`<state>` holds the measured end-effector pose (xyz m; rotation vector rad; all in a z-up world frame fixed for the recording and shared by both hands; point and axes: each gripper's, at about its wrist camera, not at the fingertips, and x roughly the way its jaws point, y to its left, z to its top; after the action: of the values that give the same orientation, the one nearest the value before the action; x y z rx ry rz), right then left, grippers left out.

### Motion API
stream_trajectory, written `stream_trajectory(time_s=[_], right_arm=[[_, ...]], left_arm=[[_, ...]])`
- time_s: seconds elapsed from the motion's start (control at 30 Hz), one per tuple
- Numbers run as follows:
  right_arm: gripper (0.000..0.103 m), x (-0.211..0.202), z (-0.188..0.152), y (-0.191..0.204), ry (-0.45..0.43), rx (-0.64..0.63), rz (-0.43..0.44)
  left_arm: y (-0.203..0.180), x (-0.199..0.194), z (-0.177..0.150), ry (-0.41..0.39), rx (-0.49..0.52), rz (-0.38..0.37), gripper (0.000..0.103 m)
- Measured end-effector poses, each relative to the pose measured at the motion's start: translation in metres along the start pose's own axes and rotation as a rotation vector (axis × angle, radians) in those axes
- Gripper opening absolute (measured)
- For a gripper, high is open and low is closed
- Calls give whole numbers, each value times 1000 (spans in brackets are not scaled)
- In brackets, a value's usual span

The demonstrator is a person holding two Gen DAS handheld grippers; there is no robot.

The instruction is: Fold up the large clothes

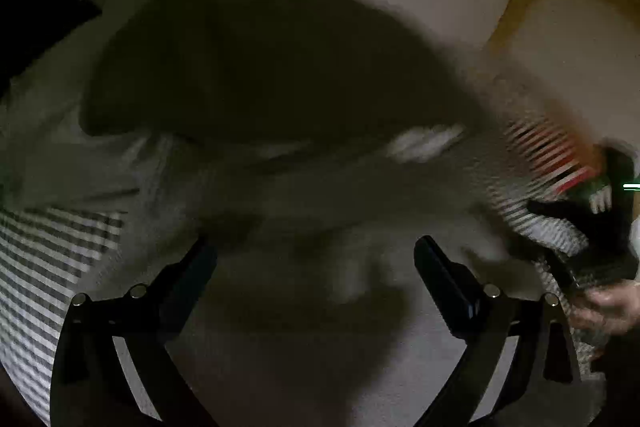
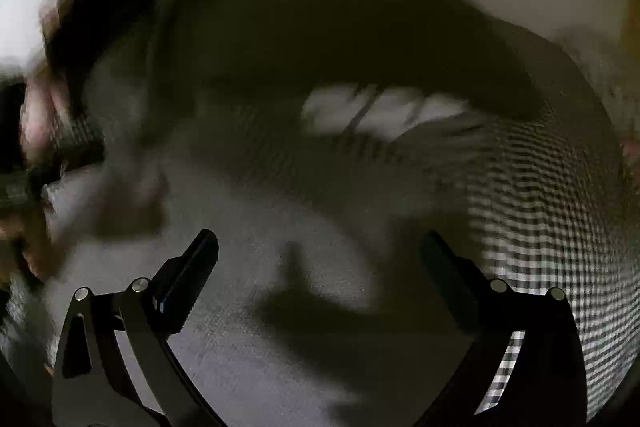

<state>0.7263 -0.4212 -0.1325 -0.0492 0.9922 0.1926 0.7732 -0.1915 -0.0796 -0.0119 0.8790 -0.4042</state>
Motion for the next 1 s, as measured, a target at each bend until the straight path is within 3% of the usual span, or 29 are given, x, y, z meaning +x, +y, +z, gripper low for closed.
stream_trajectory(time_s=[0.07,0.13,0.17,0.23,0.4,0.53,0.57,0.63,0.73,0.83,0.93,1.0], right_arm=[[99,36,-6,15,118,-21,3],[99,62,-18,16,180,-73,-58],[99,64,-21,1,183,-13,-14],[99,60,-23,-27,165,63,-36],[99,46,-41,-89,135,215,-17],[100,-6,-46,-56,19,230,-132],[100,-19,-48,-45,-18,238,-126],[100,-41,-54,-1,-76,223,-25],[100,-36,-72,73,-48,76,11],[99,-14,-107,113,19,-39,-67],[99,-18,-134,102,-23,-32,-66],[99,-25,-143,83,-17,-25,-110]], left_arm=[[10,32,0,92,-16,180,97],[37,50,4,136,-56,219,98],[56,54,5,152,-90,200,98],[78,48,3,157,-140,153,98],[82,25,4,119,-127,125,98],[35,-28,-10,17,-34,62,98],[23,-40,-16,-12,-18,45,98],[-5,-60,-33,-72,-4,37,98],[-35,-44,-62,-20,25,95,98],[-21,-21,-82,57,73,156,97],[7,-26,-86,21,103,175,98],[16,-33,-89,27,102,176,98]])
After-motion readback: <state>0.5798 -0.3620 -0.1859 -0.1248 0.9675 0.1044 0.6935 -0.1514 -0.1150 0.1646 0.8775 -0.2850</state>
